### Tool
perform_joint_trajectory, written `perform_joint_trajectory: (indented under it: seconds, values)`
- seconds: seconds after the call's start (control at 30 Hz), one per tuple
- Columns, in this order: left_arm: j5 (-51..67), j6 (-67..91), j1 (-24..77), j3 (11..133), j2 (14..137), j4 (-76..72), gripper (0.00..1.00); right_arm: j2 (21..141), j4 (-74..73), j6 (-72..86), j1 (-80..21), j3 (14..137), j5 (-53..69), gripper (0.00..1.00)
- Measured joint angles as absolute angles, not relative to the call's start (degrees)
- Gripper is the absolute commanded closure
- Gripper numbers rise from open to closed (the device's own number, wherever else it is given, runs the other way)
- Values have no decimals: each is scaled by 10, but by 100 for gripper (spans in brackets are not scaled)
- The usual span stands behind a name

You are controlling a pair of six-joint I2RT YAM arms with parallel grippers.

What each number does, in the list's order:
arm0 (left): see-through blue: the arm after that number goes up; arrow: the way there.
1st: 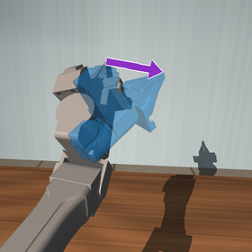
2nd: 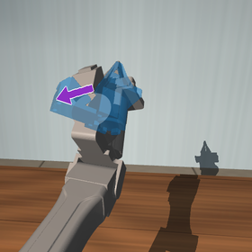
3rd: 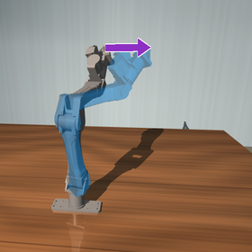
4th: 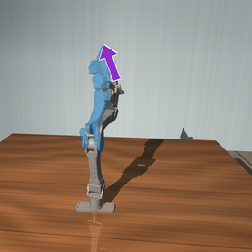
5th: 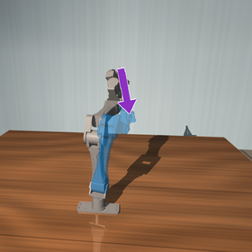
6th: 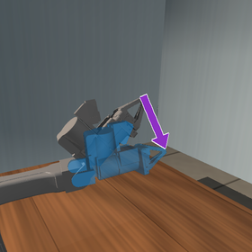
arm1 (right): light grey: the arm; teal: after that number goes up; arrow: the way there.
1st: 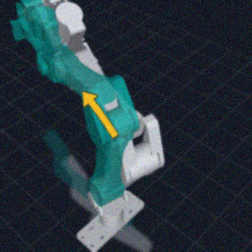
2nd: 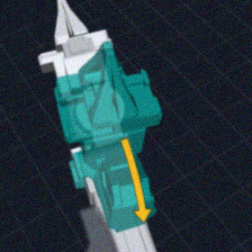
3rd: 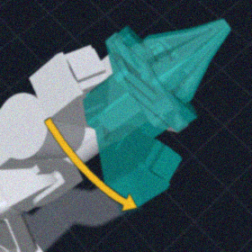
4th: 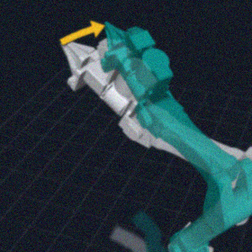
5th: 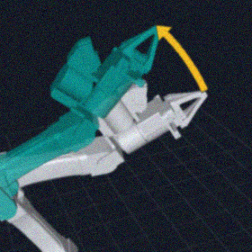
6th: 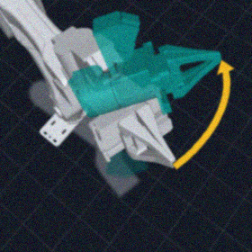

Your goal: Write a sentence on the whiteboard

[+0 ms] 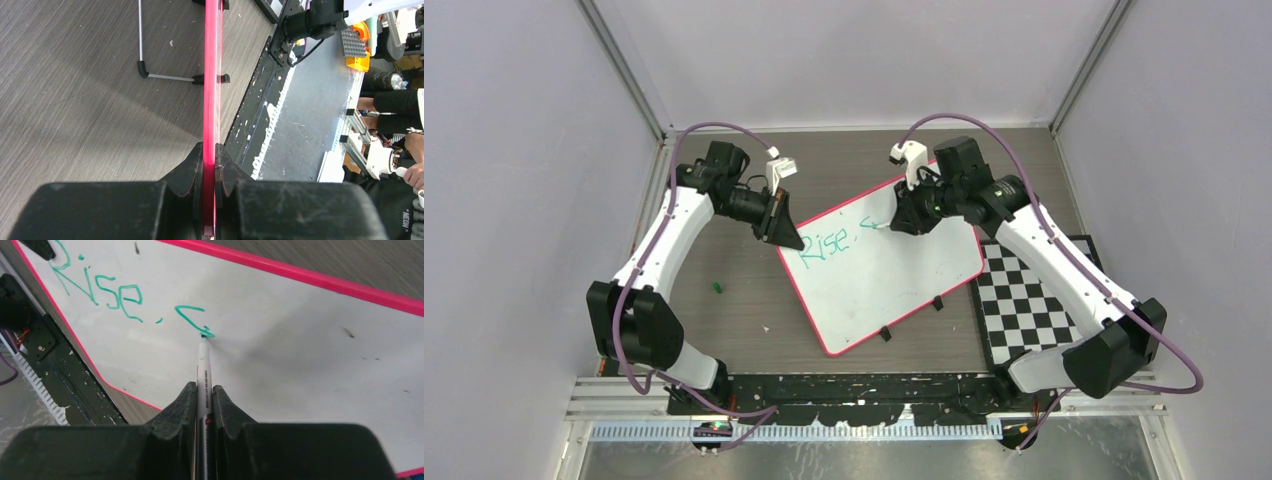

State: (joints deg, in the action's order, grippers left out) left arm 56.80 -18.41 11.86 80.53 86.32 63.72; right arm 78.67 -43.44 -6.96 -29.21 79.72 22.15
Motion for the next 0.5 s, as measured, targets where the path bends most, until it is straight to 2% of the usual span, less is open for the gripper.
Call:
perform_joint_trajectory:
  seconds: [0.27,0.5]
  values:
    - [568,-184,119,805,863,637,100,814,-457,-70,-341,799,232,100]
    - [568,-184,119,804,861,637,100,815,-465,-75,-340,804,235,100]
